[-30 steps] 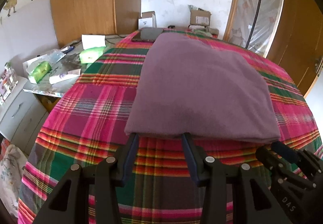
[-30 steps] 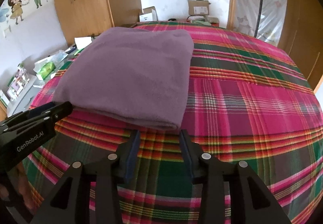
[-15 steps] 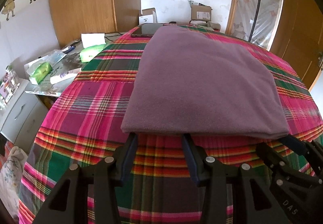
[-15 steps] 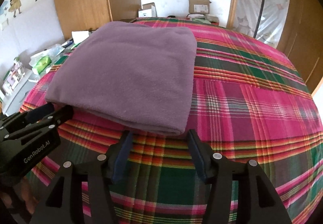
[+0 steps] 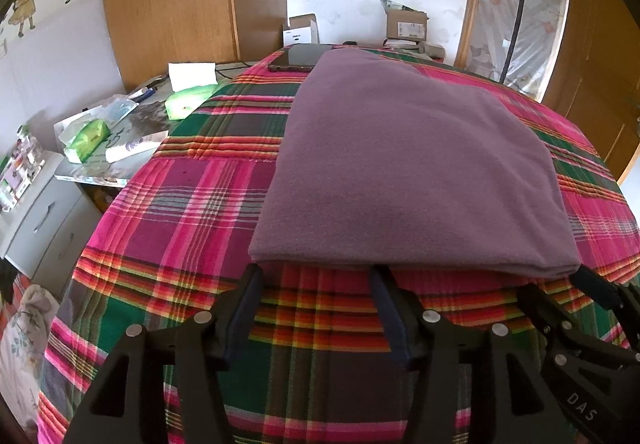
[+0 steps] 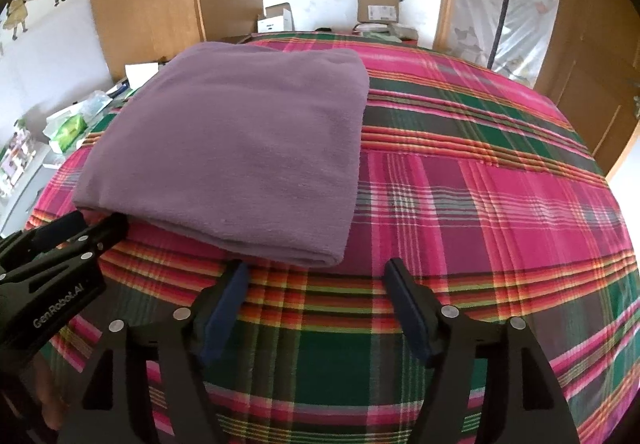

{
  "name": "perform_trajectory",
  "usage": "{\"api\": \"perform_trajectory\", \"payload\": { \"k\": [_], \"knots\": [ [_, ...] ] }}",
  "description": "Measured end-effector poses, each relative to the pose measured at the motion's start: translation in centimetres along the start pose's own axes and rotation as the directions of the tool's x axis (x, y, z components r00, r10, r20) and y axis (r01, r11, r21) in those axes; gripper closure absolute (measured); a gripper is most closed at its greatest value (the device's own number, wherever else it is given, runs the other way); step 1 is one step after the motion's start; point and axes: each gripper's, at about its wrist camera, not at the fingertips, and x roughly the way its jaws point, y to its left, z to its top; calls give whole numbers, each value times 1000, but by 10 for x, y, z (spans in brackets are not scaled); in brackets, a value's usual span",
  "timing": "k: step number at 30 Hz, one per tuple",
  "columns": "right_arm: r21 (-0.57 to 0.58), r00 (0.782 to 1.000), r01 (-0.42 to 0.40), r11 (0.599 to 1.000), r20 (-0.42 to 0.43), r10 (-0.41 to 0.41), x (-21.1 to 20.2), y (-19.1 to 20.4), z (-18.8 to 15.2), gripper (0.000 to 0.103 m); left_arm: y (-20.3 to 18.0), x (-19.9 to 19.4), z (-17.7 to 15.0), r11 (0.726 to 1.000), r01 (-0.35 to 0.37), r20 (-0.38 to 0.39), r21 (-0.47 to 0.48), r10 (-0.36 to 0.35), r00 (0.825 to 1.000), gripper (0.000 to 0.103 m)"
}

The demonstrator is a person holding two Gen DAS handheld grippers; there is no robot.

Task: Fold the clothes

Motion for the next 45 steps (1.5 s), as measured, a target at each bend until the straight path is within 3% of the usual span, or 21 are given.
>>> {"api": "perform_trajectory", "payload": {
  "k": [11,45],
  "knots": [
    [-1,1000,0,1000,0,0,0,0,-1,29,1,2,0,1000,7,-4,-3,-7,1000,40],
    [-2,1000,-1,1000,1,1,0,-2,-1,29,1,2,0,1000,5,-4,0,-5,1000,39]
  ]
}}
